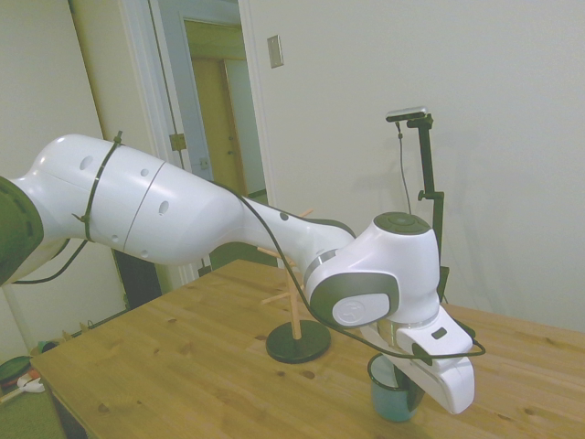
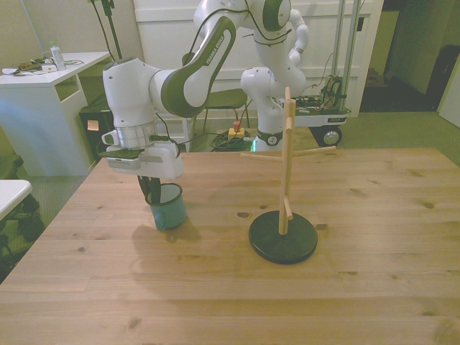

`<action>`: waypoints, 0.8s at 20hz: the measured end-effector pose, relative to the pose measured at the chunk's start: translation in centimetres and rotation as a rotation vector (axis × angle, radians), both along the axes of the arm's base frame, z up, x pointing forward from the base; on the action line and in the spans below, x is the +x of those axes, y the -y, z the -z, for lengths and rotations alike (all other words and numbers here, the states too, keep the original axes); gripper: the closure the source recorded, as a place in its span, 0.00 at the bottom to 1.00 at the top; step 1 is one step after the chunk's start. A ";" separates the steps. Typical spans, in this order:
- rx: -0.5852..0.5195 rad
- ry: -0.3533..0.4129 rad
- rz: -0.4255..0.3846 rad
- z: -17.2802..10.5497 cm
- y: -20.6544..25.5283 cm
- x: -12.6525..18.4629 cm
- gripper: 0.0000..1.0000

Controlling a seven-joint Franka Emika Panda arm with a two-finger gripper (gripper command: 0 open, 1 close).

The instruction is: Hang the mug

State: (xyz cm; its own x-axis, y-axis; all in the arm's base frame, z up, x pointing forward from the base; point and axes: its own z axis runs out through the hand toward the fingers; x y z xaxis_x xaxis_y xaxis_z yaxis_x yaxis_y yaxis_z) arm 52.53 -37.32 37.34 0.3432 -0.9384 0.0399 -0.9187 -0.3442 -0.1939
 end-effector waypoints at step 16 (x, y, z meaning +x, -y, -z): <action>-0.132 0.089 -0.078 -10.6 -15.2 -1.6 1.00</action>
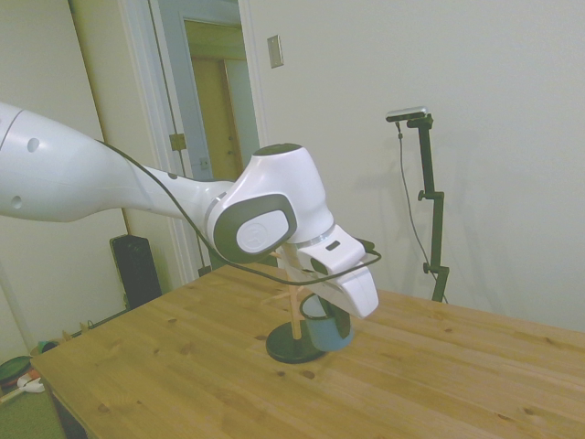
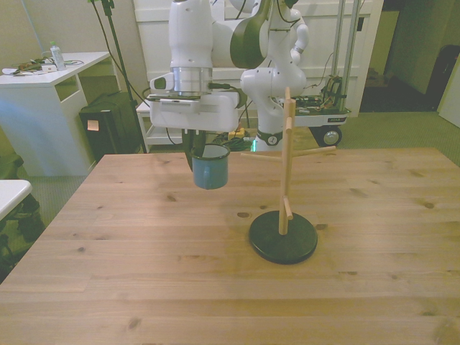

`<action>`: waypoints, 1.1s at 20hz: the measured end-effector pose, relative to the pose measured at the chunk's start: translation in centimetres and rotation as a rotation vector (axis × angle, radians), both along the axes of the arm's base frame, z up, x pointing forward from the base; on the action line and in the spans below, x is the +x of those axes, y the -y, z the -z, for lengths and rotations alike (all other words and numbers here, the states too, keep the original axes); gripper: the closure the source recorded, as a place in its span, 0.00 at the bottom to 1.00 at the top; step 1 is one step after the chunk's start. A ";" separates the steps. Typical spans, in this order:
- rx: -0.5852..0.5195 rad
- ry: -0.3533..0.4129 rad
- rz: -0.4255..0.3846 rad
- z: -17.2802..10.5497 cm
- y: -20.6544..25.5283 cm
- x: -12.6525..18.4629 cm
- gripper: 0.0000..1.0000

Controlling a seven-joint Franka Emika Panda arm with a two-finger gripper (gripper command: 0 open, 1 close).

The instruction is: Hang the mug

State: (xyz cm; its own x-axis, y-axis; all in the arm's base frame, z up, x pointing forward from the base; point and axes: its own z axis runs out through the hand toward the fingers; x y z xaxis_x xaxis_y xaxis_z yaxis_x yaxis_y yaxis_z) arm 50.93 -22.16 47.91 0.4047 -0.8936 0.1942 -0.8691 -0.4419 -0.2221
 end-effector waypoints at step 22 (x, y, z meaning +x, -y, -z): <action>-0.032 0.076 -0.008 -5.9 -3.3 -0.6 1.00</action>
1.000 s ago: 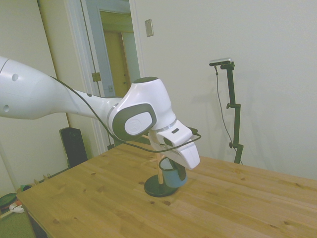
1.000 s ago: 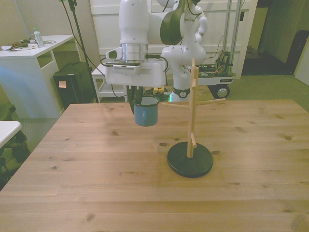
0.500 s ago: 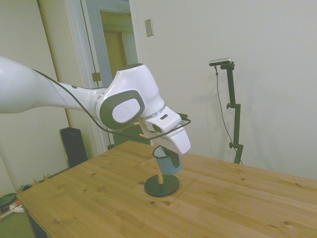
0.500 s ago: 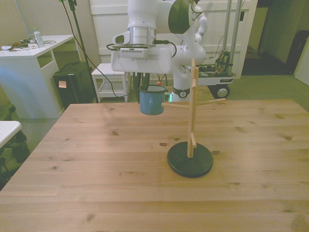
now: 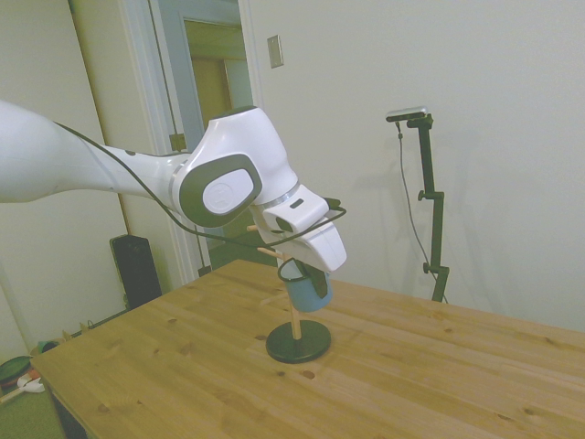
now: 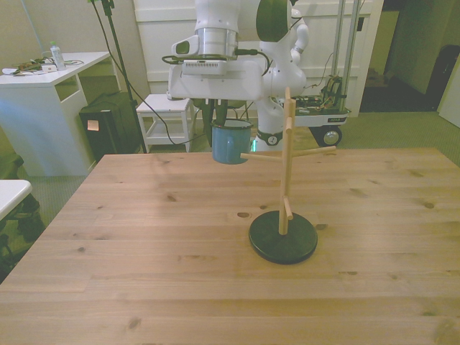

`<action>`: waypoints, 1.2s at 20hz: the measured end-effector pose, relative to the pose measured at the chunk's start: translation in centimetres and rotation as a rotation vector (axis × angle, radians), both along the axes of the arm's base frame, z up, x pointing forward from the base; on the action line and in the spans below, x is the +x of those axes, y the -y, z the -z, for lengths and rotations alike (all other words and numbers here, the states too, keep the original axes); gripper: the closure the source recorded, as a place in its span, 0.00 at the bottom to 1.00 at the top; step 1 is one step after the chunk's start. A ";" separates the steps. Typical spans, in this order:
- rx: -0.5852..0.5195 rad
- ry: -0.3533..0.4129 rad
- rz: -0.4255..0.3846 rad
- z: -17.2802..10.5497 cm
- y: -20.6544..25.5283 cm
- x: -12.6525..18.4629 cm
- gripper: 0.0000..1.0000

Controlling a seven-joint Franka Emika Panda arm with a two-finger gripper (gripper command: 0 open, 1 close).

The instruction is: Hang the mug

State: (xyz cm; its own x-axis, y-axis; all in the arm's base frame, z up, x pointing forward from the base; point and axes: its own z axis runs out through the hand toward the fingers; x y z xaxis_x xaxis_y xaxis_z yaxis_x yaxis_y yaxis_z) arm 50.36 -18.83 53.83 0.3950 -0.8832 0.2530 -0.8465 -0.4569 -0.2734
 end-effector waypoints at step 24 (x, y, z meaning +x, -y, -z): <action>-0.050 -0.062 -0.026 1.6 -4.4 2.8 1.00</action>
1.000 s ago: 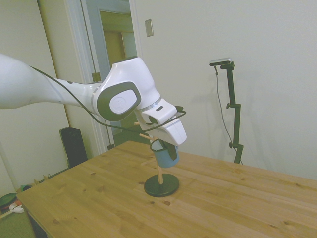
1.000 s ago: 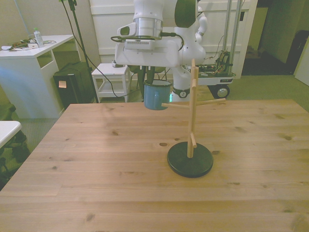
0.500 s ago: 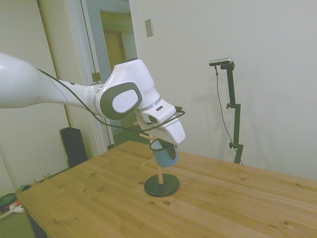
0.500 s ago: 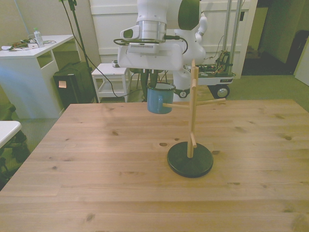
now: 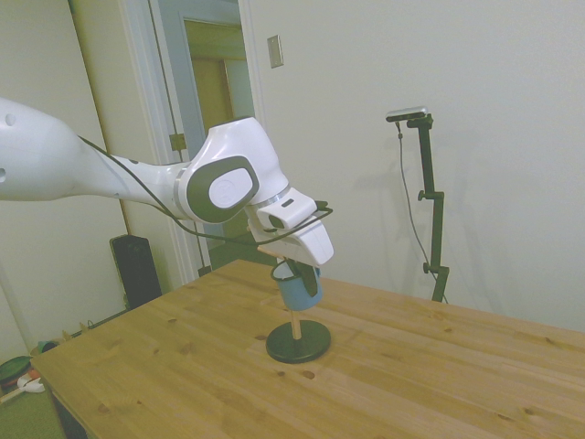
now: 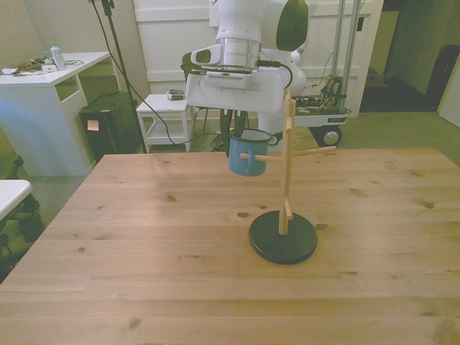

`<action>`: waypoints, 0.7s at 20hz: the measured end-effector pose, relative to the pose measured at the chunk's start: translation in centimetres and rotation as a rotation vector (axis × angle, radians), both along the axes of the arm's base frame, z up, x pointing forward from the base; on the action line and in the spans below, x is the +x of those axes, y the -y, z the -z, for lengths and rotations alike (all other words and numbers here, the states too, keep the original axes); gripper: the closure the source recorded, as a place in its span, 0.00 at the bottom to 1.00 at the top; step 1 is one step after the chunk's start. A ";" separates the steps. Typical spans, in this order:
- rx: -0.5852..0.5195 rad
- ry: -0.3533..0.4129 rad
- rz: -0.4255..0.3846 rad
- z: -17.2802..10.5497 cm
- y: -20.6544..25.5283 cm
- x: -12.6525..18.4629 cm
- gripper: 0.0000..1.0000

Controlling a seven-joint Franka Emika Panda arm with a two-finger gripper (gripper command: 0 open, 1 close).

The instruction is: Hang the mug

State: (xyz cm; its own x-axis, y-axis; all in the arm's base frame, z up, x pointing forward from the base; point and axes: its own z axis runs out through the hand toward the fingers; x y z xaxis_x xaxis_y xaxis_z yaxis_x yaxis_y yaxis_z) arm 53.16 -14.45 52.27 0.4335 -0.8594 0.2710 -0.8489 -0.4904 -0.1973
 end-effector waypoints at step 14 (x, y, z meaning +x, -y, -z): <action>0.009 -0.032 0.022 0.9 0.1 -0.3 0.00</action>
State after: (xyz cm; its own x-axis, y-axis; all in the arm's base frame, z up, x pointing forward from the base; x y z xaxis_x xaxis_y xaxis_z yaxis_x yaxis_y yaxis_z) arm 52.88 -14.51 51.36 0.4227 -0.8712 0.2494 -0.8656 -0.4697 -0.1737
